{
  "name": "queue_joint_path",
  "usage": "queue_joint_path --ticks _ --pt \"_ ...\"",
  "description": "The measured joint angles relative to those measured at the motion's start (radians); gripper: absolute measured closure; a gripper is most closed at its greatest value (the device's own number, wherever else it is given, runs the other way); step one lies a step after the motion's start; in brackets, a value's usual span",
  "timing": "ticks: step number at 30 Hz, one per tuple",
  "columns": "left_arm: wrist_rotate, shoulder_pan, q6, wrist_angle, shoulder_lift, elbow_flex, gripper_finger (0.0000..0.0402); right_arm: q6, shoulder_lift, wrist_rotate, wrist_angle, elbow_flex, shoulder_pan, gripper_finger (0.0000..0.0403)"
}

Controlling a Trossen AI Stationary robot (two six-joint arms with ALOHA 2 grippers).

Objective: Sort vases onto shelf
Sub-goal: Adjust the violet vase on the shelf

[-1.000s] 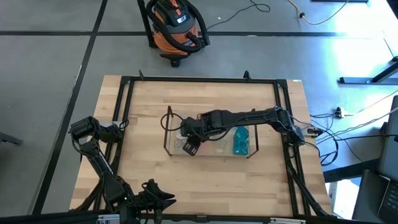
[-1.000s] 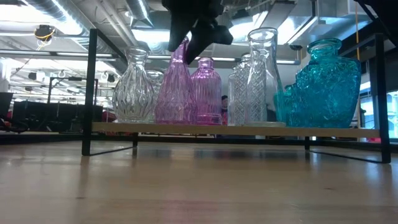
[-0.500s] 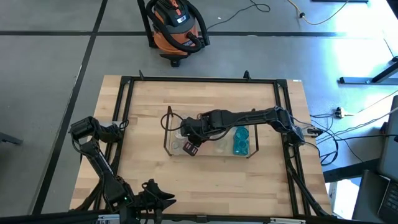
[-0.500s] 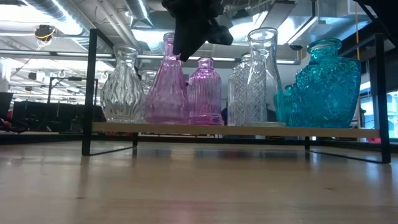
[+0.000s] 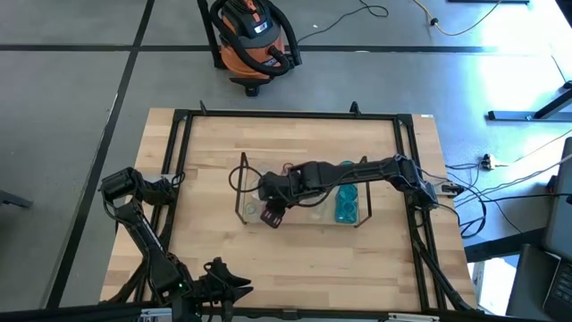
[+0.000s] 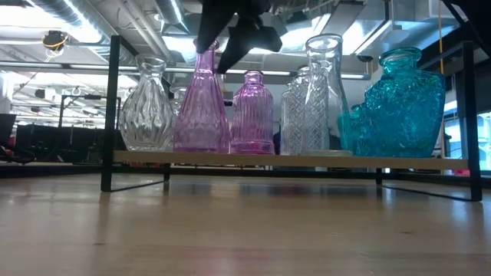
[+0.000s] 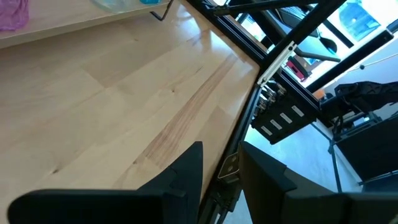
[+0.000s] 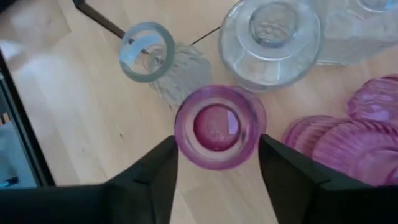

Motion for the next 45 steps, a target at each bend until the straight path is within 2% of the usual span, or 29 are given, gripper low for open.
queue_joint_path --ticks 5,9,15,28,40,45 --pt "0.000 0.000 0.000 0.000 0.000 0.000 0.0308 -0.001 0.000 0.001 0.039 0.000 -0.002 0.0178" --pt "0.000 0.000 0.000 0.000 0.000 0.000 0.0308 -0.005 0.000 0.010 0.084 0.000 -0.002 0.0176" --pt "0.000 0.000 -0.001 0.000 0.000 0.000 0.0308 -0.007 0.012 -0.007 0.071 0.000 -0.002 0.0207" --pt "0.000 0.000 -0.001 0.000 0.000 0.000 0.0308 -0.019 0.017 0.015 0.051 0.001 -0.002 0.0301" --pt "0.000 0.000 -0.002 0.000 0.000 0.000 0.0308 -0.017 0.017 0.003 0.032 0.001 -0.001 0.0308" --pt "0.000 0.000 -0.002 0.000 0.000 0.000 0.0308 -0.013 0.015 -0.008 -0.037 0.000 0.000 0.0313"
